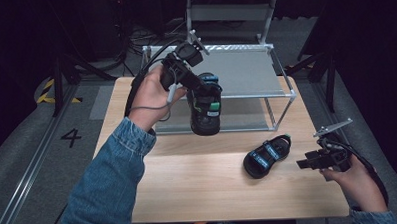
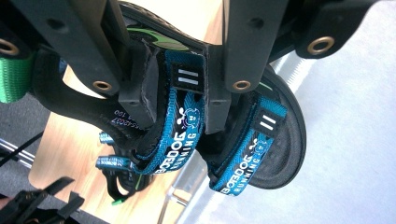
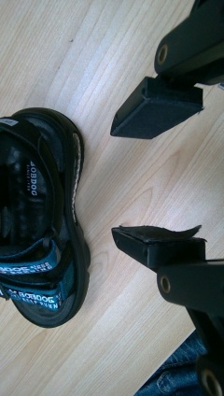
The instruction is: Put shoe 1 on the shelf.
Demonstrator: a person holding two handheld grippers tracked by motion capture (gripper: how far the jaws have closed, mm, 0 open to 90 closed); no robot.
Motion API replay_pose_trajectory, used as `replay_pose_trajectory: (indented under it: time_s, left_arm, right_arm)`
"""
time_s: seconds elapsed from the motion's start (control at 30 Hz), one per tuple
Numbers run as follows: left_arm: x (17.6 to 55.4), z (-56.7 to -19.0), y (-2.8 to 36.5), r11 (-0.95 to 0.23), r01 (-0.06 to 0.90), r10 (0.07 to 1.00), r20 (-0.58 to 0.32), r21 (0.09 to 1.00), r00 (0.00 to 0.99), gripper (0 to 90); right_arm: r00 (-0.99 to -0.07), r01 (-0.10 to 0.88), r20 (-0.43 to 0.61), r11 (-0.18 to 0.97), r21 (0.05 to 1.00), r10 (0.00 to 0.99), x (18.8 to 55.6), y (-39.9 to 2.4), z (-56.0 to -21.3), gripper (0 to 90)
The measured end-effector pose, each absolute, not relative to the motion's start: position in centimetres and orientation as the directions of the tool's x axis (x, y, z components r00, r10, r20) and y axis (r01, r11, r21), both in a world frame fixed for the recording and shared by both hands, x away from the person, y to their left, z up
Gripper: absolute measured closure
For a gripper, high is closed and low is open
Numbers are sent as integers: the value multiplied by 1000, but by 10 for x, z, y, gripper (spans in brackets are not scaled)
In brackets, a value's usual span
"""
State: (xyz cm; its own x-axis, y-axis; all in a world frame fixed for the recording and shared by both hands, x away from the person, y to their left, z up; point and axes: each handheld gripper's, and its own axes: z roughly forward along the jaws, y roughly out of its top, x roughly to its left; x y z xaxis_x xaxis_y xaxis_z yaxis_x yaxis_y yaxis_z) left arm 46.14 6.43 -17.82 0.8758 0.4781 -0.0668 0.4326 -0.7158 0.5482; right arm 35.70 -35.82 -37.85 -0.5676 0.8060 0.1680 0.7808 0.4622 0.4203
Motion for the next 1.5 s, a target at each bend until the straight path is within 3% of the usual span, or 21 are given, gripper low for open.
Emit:
replay_pose_trajectory:
  time_s: [0.43, 1.0, 1.5]
  left_arm:
    - [498, -173, 63, -688, 454, 514, -61, 566, 855, 697]
    - [548, -193, 44, -703, 440, 478, -88, 558, 874, 696]
    - [577, -211, 50, -693, 506, 544, -87, 513, 834, 687]
  right_arm:
    - [-569, 783, 177, 462, 417, 803, 359, -360, -381, 449]
    - [-561, 786, 180, 452, 422, 808, 355, -365, -381, 449]
    - [-557, 789, 176, 451, 418, 812, 352, -367, -383, 448]
